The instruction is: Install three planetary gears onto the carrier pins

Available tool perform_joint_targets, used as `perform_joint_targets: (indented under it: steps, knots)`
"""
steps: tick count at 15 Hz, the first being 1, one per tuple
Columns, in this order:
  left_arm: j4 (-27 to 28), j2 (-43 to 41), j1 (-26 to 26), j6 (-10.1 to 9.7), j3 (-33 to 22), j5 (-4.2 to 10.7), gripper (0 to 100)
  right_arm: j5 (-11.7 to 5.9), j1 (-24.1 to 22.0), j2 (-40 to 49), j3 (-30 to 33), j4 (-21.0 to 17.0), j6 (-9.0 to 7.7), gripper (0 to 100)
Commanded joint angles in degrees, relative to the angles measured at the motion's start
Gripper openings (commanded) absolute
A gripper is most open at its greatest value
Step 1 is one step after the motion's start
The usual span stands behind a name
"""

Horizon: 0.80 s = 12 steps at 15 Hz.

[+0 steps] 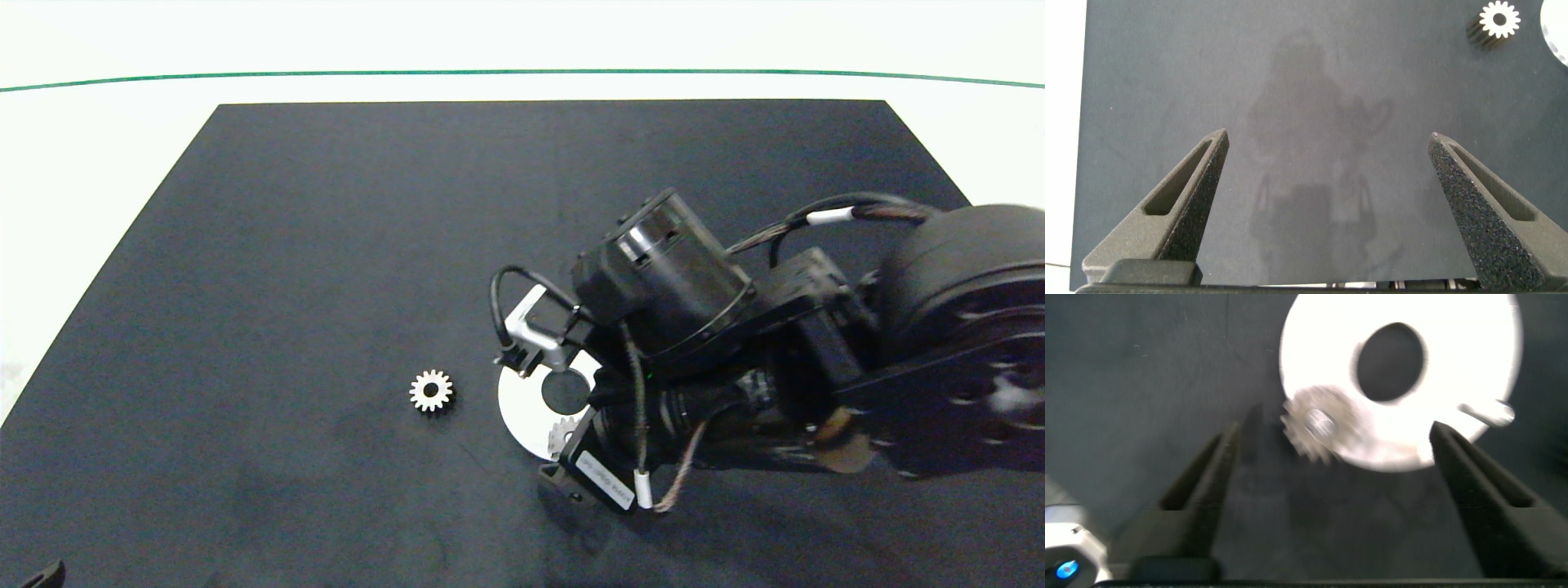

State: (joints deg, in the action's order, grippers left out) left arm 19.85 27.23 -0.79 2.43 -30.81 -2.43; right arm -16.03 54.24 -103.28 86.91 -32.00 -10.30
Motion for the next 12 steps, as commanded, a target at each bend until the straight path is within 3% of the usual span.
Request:
perform_joint_targets:
  steps: [1,3,4,7,12]
  knots:
    - [0.19,0.10,0.35,0.04,0.13,-0.12,100,1.62,-14.42,14.86,0.72,-2.36,0.28,100]
    - [0.19,0.01,0.35,-0.05,0.57,-0.21,100,9.35,-25.76,14.77,0.54,-2.45,0.02,100]
    - [0.19,0.01,0.44,-0.05,0.48,-0.12,100,11.64,-28.48,13.72,0.54,-2.36,0.11,100]
    - [0.19,-0.16,0.27,-0.05,0.13,-0.12,100,13.57,-31.74,7.48,0.81,-1.40,0.55,100]
    - [0.19,-0.08,0.27,-0.05,0.13,-0.12,100,13.83,-31.56,1.06,3.97,0.80,0.37,100]
